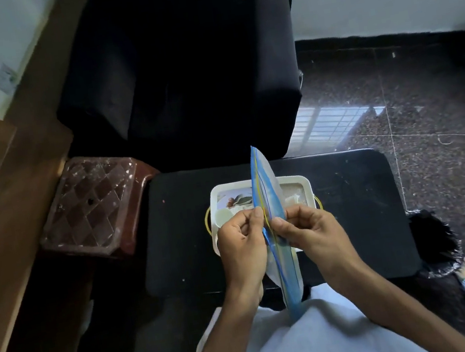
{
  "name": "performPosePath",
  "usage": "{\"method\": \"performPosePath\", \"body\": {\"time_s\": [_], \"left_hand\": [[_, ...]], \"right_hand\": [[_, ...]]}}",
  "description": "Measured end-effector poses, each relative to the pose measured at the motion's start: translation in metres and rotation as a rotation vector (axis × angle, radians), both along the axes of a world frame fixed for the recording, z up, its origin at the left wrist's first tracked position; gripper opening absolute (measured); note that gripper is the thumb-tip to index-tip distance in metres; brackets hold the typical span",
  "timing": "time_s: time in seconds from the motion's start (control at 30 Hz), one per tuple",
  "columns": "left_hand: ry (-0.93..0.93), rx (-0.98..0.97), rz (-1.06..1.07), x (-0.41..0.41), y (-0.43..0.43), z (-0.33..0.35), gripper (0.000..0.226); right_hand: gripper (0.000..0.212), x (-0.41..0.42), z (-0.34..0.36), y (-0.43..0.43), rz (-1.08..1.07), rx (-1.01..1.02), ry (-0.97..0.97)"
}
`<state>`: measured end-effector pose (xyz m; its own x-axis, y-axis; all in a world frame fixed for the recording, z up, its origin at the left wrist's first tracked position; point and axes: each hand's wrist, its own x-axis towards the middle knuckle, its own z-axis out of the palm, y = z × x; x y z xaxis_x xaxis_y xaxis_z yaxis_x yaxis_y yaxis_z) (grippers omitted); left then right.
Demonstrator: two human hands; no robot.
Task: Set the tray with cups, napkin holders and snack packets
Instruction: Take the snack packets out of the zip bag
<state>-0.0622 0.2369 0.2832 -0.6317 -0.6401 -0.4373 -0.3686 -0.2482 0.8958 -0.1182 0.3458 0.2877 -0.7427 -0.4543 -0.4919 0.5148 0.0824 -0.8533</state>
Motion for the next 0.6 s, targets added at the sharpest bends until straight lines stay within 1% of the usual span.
{"method": "performPosePath", "body": {"time_s": [0.23,0.3,0.4,0.43,0.5,0.53,0.6], "left_hand": [[-0.046,0.099,0.146,-0.038,0.075,-0.002,0.026],[-0.065,0.151,0.175,-0.048,0.091,-0.003,0.022],[-0.088,0.186,0.212,-0.061,0.108,-0.004,0.021],[-0.093,0.204,0.235,-0.065,0.111,-0.004,0.022],[-0.081,0.307,0.320,-0.073,0.117,-0.001,0.024],[-0.071,0.352,0.350,-0.075,0.118,0.000,0.025],[-0.044,0.398,0.345,-0.079,0.120,0.002,0.026]], "right_hand": [[0.004,-0.047,-0.016,0.066,0.047,-0.031,-0.094],[0.007,-0.058,-0.020,0.079,0.059,-0.018,-0.141],[0.011,-0.070,-0.023,0.092,0.083,-0.010,-0.205],[0.013,-0.074,-0.023,0.095,0.070,-0.031,-0.239],[0.016,-0.083,-0.023,0.101,0.004,-0.102,-0.358],[0.014,-0.087,-0.023,0.104,-0.020,-0.137,-0.412],[0.008,-0.094,-0.021,0.109,-0.029,-0.187,-0.453]]}}
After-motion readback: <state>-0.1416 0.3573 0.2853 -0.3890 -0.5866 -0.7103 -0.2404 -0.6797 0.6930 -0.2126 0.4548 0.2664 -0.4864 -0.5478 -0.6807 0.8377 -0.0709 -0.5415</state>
